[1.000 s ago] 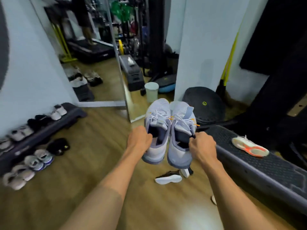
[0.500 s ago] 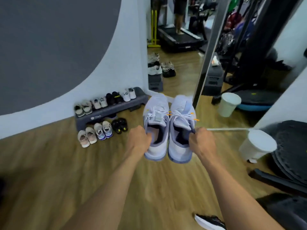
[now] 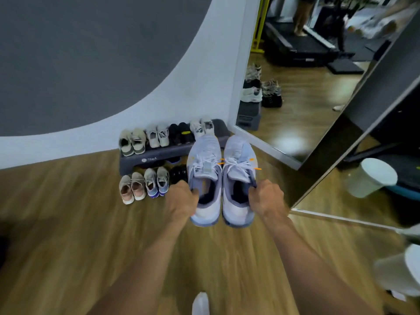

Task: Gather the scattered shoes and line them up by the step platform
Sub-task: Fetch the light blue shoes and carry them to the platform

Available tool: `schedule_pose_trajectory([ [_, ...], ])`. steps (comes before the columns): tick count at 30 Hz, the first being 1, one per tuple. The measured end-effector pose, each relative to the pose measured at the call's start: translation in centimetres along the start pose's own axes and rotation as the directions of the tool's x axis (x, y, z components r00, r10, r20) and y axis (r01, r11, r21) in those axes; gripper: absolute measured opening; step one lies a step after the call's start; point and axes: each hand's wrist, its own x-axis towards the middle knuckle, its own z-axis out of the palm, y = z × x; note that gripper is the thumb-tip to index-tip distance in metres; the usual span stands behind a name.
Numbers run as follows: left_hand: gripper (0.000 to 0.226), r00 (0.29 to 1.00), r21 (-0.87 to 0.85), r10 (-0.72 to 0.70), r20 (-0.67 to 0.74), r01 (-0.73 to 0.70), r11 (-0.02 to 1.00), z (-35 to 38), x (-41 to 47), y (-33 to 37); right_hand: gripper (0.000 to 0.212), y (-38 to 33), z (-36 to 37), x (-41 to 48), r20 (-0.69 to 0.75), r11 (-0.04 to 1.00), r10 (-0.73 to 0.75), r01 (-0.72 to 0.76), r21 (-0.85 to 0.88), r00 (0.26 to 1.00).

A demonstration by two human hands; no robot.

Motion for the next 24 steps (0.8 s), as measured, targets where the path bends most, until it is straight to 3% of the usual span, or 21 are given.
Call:
schedule_pose_trajectory([
  [8,0.040,0.991,0.079,-0.090,0.094,0.083,0.993,3.7,16.4,3.5,0.033,-3.6,3.1,16.8,0.071,0.997,0.039,-0.034,-0.072,0.997],
  [15,0.038,0.985,0.160,-0.140,0.104,0.123,0.979,7.9,29.0,5.7,0.030,-5.9,7.4,31.6,0.172,0.968,-0.104,0.139,-0.210,0.980],
  [24,0.023,0.942,0.253,-0.261,0.212,0.205,0.946,19.9,45.6,2.0,0.024,-4.1,21.7,48.9,0.346,0.960,-0.005,0.102,-0.262,0.938],
])
